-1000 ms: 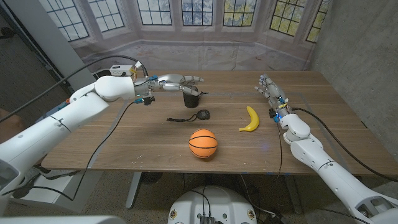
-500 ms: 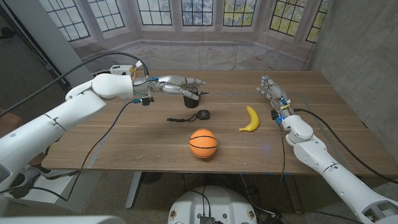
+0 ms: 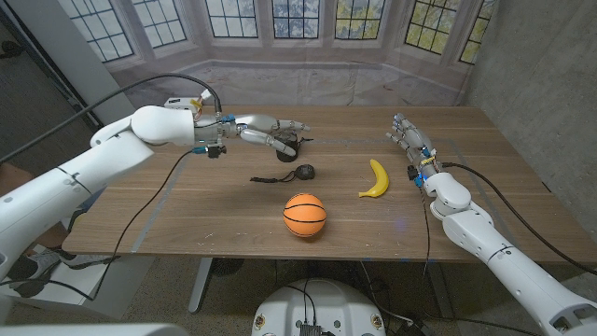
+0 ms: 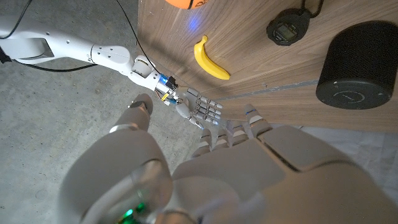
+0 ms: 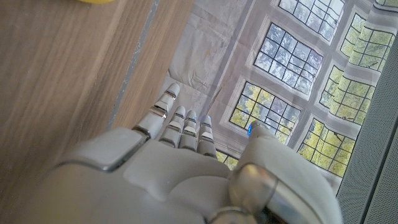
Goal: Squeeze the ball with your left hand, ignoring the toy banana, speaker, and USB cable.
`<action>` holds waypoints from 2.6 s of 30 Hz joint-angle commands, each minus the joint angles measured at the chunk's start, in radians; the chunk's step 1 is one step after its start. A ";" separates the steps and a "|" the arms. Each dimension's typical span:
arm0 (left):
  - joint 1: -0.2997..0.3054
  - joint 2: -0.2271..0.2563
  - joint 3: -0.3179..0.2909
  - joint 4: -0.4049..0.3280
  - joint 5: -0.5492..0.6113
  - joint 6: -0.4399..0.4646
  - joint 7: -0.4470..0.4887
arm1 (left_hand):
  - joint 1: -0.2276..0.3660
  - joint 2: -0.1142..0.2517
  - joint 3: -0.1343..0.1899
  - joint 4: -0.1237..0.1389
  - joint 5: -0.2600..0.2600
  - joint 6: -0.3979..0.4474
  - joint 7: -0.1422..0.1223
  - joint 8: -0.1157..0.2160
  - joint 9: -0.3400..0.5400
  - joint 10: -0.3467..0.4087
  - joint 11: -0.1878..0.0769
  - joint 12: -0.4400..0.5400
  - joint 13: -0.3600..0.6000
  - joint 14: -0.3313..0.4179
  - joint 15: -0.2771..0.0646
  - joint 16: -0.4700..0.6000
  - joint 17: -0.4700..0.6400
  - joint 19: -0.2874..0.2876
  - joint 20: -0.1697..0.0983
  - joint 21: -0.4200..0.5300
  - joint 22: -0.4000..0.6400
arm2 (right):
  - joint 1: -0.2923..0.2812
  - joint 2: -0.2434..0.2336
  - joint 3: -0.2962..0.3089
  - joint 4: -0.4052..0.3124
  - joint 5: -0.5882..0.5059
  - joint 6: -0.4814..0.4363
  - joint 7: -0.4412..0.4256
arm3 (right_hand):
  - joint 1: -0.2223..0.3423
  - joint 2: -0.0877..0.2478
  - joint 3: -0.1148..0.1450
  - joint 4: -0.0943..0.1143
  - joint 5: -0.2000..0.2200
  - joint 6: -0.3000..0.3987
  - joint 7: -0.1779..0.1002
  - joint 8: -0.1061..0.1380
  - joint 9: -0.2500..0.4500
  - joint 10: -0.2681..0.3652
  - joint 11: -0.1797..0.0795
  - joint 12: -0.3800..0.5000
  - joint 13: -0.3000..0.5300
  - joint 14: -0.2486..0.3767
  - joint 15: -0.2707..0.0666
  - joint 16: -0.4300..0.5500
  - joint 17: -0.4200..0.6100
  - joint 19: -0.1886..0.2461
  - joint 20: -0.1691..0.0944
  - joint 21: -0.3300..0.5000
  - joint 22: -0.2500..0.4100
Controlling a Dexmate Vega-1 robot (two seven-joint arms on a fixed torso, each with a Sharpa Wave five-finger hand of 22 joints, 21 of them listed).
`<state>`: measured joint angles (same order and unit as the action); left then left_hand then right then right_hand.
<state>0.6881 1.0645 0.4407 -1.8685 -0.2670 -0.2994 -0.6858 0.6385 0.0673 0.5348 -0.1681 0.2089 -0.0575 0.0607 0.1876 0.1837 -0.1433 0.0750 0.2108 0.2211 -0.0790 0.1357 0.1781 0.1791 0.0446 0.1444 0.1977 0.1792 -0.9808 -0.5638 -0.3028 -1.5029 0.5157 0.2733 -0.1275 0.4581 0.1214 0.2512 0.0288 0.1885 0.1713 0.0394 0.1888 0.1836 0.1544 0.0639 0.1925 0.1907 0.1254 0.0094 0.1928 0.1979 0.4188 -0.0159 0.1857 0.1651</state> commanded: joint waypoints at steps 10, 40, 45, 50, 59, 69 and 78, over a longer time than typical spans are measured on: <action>-0.095 -0.018 0.045 0.022 0.069 -0.087 -0.128 | 0.025 -0.004 -0.003 -0.003 0.000 -0.027 -0.007 -0.002 0.005 -0.009 0.002 0.004 0.005 -0.014 0.008 0.005 0.006 -0.006 -0.003 0.000 0.002 | -0.029 -0.025 0.009 -0.056 -0.003 -0.039 -0.019 | -0.006 -0.006 -0.001 -0.009 0.000 -0.016 0.007 -0.004 0.003 -0.016 0.004 -0.004 0.003 -0.007 0.011 0.002 0.002 -0.004 0.013 0.003 0.005; -0.091 0.021 0.060 -0.019 0.121 -0.163 -0.202 | 0.059 -0.016 -0.007 -0.009 -0.001 -0.033 -0.008 0.004 0.004 -0.016 -0.001 0.009 0.009 -0.024 0.006 0.006 0.005 -0.007 -0.015 0.001 0.001 | -0.094 -0.050 0.014 -0.151 -0.045 -0.098 -0.094 | -0.009 -0.006 -0.003 -0.016 0.000 -0.028 0.007 -0.004 0.003 -0.025 0.003 -0.004 0.003 -0.013 0.012 0.003 0.002 -0.008 0.021 0.003 0.005; -0.095 0.025 0.063 -0.025 0.127 -0.170 -0.218 | 0.072 -0.022 -0.007 -0.011 -0.001 -0.042 -0.008 0.004 0.004 -0.021 -0.001 0.009 0.009 -0.028 0.006 0.006 0.005 -0.011 -0.014 0.000 0.001 | -0.098 -0.050 0.015 -0.159 -0.049 -0.102 -0.101 | -0.010 -0.007 -0.003 -0.017 -0.001 -0.030 0.008 -0.004 0.003 -0.027 0.003 -0.004 0.003 -0.014 0.012 0.003 0.002 -0.009 0.022 0.003 0.005; -0.094 0.025 0.066 -0.031 0.151 -0.188 -0.219 | 0.082 -0.026 -0.008 -0.012 -0.002 -0.052 -0.011 0.003 0.004 -0.030 -0.003 0.007 0.010 -0.034 0.002 0.005 0.005 -0.016 -0.016 -0.002 0.001 | -0.101 -0.049 0.014 -0.158 -0.051 -0.098 -0.100 | -0.011 -0.007 -0.003 -0.018 0.000 -0.032 0.008 -0.004 0.003 -0.028 0.003 -0.004 0.003 -0.014 0.012 0.003 0.002 -0.009 0.023 0.003 0.005; -0.117 0.000 0.093 -0.039 0.199 -0.211 -0.243 | 0.095 -0.031 -0.007 -0.014 -0.003 -0.055 -0.012 0.005 0.003 -0.034 -0.004 0.007 0.010 -0.037 0.000 0.006 0.005 -0.015 -0.017 -0.001 0.001 | -0.127 -0.054 0.025 -0.172 -0.056 -0.087 -0.112 | -0.012 -0.006 -0.004 -0.019 0.000 -0.034 0.007 -0.004 0.003 -0.030 0.003 -0.004 0.003 -0.014 0.012 0.004 0.002 -0.009 0.023 0.003 0.005; -0.133 -0.013 0.112 -0.072 0.254 -0.225 -0.255 | 0.118 -0.039 -0.006 -0.017 -0.006 -0.063 -0.014 0.006 0.004 -0.043 -0.003 0.006 0.011 -0.041 -0.001 0.006 0.006 -0.016 -0.019 -0.001 0.000 | -0.157 -0.058 0.034 -0.191 -0.058 -0.082 -0.118 | -0.013 -0.006 -0.003 -0.021 0.000 -0.037 0.006 -0.004 0.003 -0.035 0.003 -0.005 0.003 -0.015 0.011 0.004 0.002 -0.010 0.023 0.003 0.005; -0.128 -0.007 0.113 -0.086 0.283 -0.247 -0.251 | 0.139 -0.046 -0.005 -0.017 -0.009 -0.073 -0.015 0.005 0.004 -0.044 -0.004 0.008 0.012 -0.042 0.000 0.008 0.006 -0.017 -0.020 -0.001 -0.001 | -0.164 -0.055 0.031 -0.197 -0.065 -0.081 -0.122 | -0.014 -0.006 -0.003 -0.023 0.000 -0.039 0.006 -0.004 0.003 -0.037 0.003 -0.004 0.003 -0.016 0.011 0.004 0.002 -0.010 0.025 0.003 0.005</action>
<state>0.5620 1.0579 0.5451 -1.9322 -0.0285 -0.5206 -0.9364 0.7709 0.0310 0.5265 -0.1763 0.2033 -0.1199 0.0474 0.1877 0.1836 -0.1647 0.0716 0.2148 0.2303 -0.1163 0.1303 0.1781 0.1789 0.0302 0.1267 0.1977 0.1769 -1.1298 -0.6196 -0.2722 -1.6895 0.4580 0.1892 -0.2436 0.4542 0.1175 0.2487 0.0122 0.1885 0.1370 0.0447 0.1849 0.1835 0.1187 0.0641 0.1880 0.1907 0.1150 0.0197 0.1928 0.1976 0.4065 0.0038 0.1857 0.1651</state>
